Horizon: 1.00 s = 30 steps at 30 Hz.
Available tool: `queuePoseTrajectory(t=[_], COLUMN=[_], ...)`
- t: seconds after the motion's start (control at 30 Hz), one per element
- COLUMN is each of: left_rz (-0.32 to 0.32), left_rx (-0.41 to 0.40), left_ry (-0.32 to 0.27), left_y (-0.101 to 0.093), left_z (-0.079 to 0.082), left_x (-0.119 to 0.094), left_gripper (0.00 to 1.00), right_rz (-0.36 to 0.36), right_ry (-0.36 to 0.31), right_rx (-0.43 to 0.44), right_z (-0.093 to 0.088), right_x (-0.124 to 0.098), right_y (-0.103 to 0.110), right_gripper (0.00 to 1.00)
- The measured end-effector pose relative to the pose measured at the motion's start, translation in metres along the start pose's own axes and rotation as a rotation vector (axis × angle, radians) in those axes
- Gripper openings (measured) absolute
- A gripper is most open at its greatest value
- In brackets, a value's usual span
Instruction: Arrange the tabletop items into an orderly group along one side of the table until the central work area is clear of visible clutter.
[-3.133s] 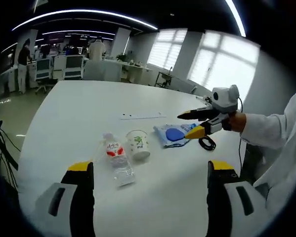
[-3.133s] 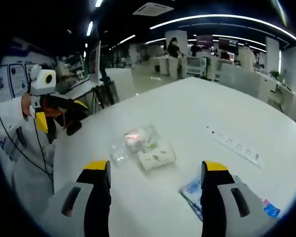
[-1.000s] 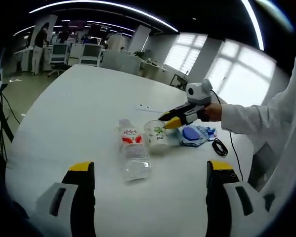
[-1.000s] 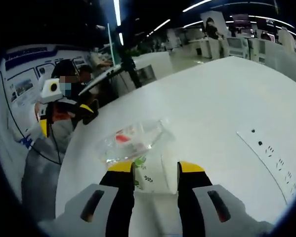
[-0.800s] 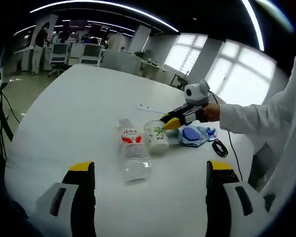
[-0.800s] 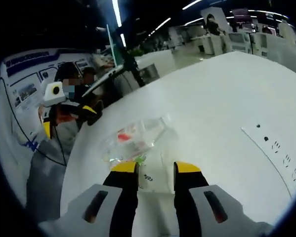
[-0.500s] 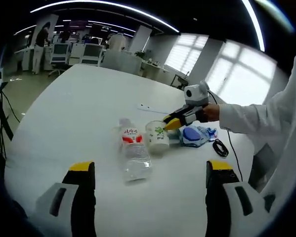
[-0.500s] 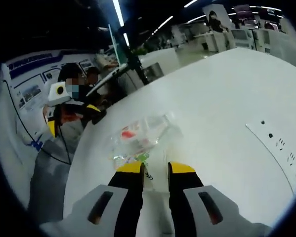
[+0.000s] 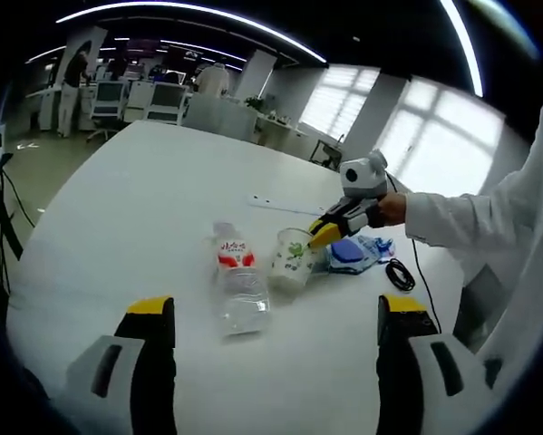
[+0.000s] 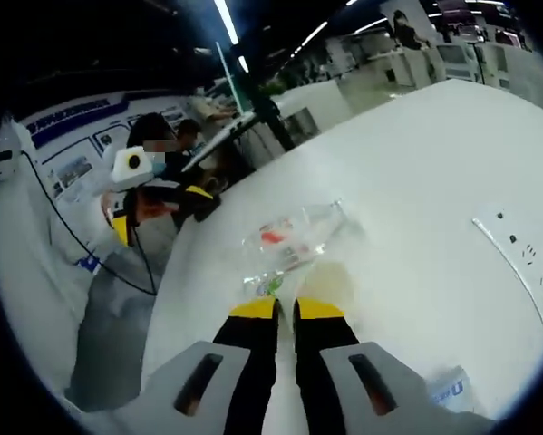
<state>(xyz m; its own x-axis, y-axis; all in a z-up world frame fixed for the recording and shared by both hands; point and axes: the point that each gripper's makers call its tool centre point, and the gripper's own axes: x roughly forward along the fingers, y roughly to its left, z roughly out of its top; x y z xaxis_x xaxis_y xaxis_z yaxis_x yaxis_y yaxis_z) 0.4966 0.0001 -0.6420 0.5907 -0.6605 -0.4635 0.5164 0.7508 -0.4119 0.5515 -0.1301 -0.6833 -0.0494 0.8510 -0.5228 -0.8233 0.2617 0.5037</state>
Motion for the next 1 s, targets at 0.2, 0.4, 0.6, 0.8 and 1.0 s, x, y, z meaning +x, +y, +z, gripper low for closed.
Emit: queuePoseTrajectory(t=[0.2,0.4,0.6,0.8,1.0], left_rz=[-0.011,-0.018,-0.02,-0.026,-0.03], left_rx=[-0.001,0.006,0.012,0.012,0.012], left_ry=[-0.013,-0.02,-0.027,-0.039,-0.043], left_y=[-0.005,-0.008,-0.011,-0.014,-0.015], left_z=[0.004,0.007,0.008,0.009,0.009], left_x=[-0.001,-0.003,-0.005,-0.006,-0.008], left_gripper=[0.95,0.95,0.94,0.94,0.94], right_rz=[0.029,-0.002,-0.07,-0.169,-0.252], right_ry=[0.055,0.064,0.043,0.063,0.165], right_rx=[-0.064,-0.11,-0.116,-0.181,-0.26], right_z=[-0.012,-0.012,-0.003,0.005,0.001], right_x=[0.0,-0.008,-0.027,-0.052,-0.067], right_y=[0.022,0.033,0.035,0.03,0.021], right_gripper=[0.0,0.0,0.0,0.0,0.0])
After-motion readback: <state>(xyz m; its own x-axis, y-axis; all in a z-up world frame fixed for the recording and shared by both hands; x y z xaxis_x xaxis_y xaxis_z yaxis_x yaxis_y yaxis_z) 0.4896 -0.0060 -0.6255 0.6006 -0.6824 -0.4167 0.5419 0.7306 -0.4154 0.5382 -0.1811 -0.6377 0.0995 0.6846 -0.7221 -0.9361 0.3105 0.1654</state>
